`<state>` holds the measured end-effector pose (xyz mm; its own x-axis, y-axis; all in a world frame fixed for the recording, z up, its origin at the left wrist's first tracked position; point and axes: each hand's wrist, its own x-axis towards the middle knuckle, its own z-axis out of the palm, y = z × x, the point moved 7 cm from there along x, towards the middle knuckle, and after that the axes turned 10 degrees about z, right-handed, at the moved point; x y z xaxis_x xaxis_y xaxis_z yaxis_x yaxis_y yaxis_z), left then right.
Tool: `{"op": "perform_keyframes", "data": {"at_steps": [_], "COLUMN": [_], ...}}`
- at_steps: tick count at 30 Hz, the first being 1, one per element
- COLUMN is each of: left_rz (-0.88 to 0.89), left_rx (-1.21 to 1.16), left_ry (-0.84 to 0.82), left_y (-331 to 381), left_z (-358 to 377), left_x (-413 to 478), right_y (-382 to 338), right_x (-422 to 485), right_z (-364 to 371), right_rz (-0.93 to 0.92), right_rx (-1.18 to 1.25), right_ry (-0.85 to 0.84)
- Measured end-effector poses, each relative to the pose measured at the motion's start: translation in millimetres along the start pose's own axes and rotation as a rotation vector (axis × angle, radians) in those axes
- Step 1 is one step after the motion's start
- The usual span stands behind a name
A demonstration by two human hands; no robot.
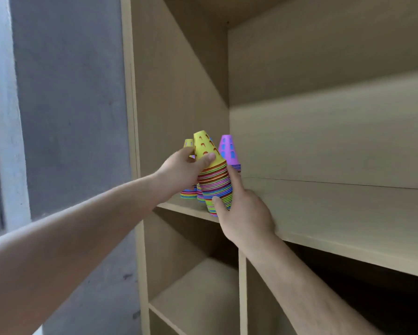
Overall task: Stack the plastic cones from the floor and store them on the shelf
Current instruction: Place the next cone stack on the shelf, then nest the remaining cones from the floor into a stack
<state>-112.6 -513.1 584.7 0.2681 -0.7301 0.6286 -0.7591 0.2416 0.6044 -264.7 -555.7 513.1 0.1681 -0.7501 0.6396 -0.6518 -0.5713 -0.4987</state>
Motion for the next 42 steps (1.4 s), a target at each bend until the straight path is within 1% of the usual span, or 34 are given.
{"op": "perform_keyframes", "data": {"at_steps": [3,5,8,11,16,18,21,23,26,29,32,35,39,40,41,42], "left_rz": [0.002,0.019,0.065,0.06,0.013,-0.002,-0.028,-0.024,-0.005,-0.01,-0.002,-0.009,-0.022,0.002,0.042,0.101], "left_rx": [0.073,0.091,0.142,0.173,0.131,0.103,0.008,-0.038,-0.097,-0.147,-0.117,-0.116,-0.127,-0.101,-0.059,0.0], "left_ry": [-0.004,-0.025,-0.02,0.039,0.093,0.06,0.001,0.011,0.041,0.087,0.116,0.088,0.043,0.036,0.035,0.048], "left_y": [2,2,0,-9,-25,-35,-44,-46,-38,-39,-44,-53,-60,-60,-59,-57], "left_z": [10,18,29,33,26,25,27,27,32,38,35,33,36,36,35,32], "left_x": [7,10,15,23,28,28,25,21,18,20,20,18,19,17,13,6], "right_y": [3,7,10,5,-4,-5,-4,-4,-1,-1,-3,-3,-4,-5,-8,-13], "right_x": [6,12,26,43,57,57,58,60,66,71,73,73,69,66,62,55], "right_z": [2,8,20,36,50,49,48,49,48,41,41,39,46,45,41,33], "right_rz": [0.009,0.049,0.124,0.133,0.101,0.083,0.083,0.123,0.19,0.198,0.184,0.118,0.124,0.121,0.089,0.019], "right_rx": [-0.074,-0.092,-0.02,0.034,-0.006,-0.018,-0.01,0.053,0.288,0.393,0.449,0.385,0.238,0.171,0.105,0.068], "right_ry": [0.04,0.01,-0.053,-0.074,-0.144,-0.151,-0.115,-0.134,-0.218,-0.272,-0.321,-0.272,-0.245,-0.209,-0.124,-0.007]}}
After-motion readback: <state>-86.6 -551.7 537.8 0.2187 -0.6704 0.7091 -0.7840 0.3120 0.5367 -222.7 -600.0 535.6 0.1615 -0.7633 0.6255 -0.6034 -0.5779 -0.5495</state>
